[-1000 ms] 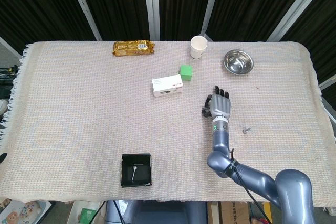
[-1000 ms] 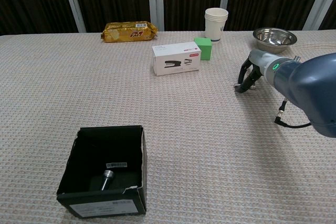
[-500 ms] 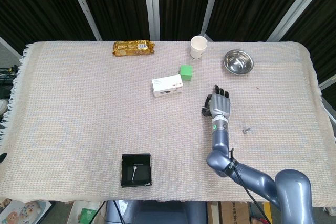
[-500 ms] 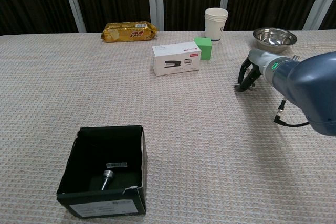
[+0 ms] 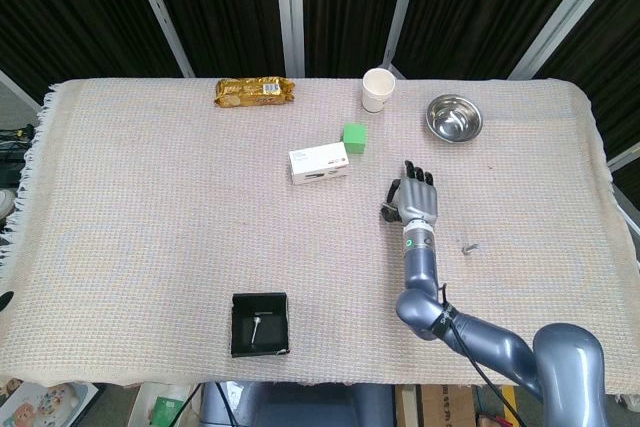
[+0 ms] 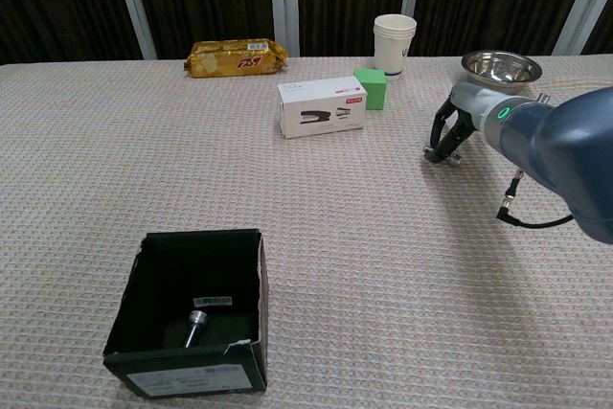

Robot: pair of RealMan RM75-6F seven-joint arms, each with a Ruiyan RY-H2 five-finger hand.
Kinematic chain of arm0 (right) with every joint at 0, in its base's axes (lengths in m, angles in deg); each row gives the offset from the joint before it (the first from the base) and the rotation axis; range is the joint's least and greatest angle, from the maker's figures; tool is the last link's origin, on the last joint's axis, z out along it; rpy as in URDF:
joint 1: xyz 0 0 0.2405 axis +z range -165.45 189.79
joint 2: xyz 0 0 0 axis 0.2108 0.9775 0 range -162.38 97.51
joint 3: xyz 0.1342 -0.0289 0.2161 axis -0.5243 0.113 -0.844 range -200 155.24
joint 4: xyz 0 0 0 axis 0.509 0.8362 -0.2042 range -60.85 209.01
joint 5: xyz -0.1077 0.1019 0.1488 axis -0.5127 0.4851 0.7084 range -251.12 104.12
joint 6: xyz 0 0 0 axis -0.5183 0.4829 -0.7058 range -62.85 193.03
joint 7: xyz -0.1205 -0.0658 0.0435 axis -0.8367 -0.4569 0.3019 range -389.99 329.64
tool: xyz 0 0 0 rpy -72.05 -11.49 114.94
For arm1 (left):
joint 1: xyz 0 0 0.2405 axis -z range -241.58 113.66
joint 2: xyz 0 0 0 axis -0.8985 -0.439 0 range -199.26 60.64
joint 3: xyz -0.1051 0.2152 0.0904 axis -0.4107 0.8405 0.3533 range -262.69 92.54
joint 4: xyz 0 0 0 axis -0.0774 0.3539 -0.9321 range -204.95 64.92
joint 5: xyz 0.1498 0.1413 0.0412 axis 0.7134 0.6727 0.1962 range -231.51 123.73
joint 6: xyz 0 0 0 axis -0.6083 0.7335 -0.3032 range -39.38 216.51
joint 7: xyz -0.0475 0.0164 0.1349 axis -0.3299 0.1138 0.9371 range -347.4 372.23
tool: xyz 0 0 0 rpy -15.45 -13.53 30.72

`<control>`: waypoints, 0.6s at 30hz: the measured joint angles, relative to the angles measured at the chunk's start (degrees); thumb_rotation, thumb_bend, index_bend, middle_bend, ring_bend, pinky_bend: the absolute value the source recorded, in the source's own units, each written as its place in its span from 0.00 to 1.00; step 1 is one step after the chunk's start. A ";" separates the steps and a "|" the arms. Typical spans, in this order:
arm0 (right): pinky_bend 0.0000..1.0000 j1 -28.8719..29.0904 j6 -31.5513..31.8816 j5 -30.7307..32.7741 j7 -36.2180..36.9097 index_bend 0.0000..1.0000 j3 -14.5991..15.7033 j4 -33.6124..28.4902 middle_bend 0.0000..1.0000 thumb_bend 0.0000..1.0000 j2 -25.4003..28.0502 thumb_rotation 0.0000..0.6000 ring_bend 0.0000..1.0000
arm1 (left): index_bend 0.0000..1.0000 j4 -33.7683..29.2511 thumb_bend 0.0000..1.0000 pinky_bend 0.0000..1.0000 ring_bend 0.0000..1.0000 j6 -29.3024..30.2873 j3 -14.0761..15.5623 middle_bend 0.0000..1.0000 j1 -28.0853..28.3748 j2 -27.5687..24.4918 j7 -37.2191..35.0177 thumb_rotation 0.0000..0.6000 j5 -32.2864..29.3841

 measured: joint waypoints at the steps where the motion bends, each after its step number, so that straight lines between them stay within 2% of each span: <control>1: 0.00 -0.04 0.02 -0.02 0.05 0.62 -0.03 -0.32 0.00 0.34 0.16 1.00 0.00 | 0.05 0.00 0.04 0.13 0.00 -0.01 0.00 0.01 0.01 0.01 0.02 1.00 0.01; 18: 0.00 -1.14 0.76 0.41 1.48 0.62 -0.63 -4.64 0.00 0.34 3.75 1.00 0.00 | 0.05 -0.09 0.04 0.13 0.00 0.15 0.04 0.01 -0.06 0.03 0.18 1.00 0.13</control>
